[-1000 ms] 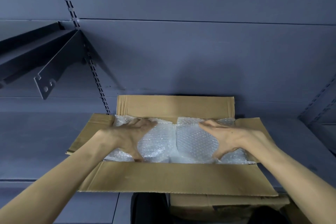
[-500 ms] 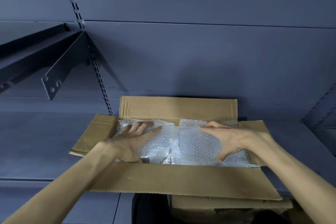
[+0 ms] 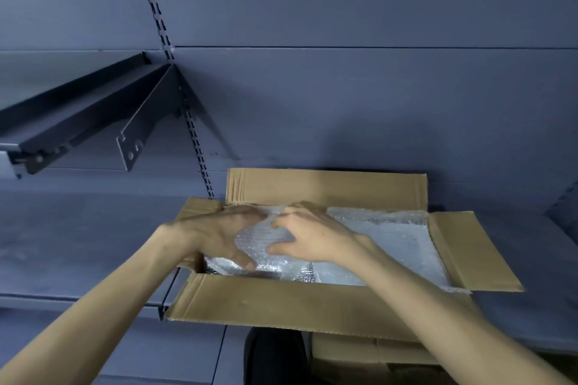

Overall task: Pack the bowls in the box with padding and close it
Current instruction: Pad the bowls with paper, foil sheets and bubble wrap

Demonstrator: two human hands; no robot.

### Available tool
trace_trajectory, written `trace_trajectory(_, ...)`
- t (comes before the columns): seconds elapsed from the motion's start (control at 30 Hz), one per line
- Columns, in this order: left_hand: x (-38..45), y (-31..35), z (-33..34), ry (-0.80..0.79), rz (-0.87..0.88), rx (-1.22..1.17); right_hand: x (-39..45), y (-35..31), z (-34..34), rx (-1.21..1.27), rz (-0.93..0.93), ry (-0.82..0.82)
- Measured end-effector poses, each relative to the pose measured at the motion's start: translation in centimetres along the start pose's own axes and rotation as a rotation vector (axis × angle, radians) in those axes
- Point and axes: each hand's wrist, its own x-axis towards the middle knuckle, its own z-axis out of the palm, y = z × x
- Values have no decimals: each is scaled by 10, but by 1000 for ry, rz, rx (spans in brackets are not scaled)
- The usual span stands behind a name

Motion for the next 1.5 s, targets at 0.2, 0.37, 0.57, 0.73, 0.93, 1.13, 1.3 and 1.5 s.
trace_trajectory(0.2,-8,4,-6,-45,-30,115,10,9,14,-211,-80,-264)
trace_trajectory(0.37,2,4,8,-35,-48,269,14,14,13,-161,-36,-312)
trace_trajectory(0.57,13,-4,29,77,-25,431,21,13,24,-189,1,-335)
trace_trajectory(0.73,19,-3,37,166,-8,503,22,11,29,-221,12,-306)
trace_trajectory(0.93,-1,-8,5,-109,-66,71,14,27,13,-1,0,-394)
trace_trajectory(1.13,22,9,-3,225,127,-71,14,31,3,106,44,-344)
trace_trajectory(1.3,52,3,30,390,111,15,17,27,17,109,79,-336)
trace_trajectory(1.5,58,0,49,477,107,118,31,26,19,53,124,-340)
